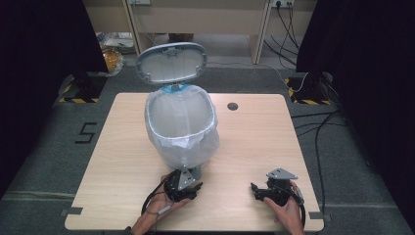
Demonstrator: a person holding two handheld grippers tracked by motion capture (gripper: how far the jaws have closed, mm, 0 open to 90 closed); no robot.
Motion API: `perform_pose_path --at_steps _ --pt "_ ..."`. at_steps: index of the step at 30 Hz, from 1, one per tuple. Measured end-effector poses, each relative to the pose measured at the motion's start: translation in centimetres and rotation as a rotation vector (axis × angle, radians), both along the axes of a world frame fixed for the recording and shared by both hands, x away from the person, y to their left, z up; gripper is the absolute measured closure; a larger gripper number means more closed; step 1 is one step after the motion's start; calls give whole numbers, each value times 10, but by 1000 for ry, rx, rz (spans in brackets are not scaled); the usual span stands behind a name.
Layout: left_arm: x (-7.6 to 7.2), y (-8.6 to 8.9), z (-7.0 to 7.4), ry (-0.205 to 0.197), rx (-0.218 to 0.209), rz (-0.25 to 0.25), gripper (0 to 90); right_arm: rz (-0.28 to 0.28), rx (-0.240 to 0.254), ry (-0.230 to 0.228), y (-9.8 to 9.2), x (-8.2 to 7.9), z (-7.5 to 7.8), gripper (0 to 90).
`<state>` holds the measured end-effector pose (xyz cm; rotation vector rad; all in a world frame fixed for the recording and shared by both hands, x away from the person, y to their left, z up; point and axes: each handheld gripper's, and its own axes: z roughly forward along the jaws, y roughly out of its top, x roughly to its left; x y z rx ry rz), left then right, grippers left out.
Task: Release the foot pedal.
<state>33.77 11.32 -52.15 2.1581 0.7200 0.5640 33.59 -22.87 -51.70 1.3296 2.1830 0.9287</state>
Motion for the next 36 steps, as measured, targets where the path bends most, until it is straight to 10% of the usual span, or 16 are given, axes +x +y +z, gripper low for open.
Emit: perform_pose_path --at_steps 36 --pt "-3 3 12 -34 -23 -16 345 0 0 0 0 0 0 145"
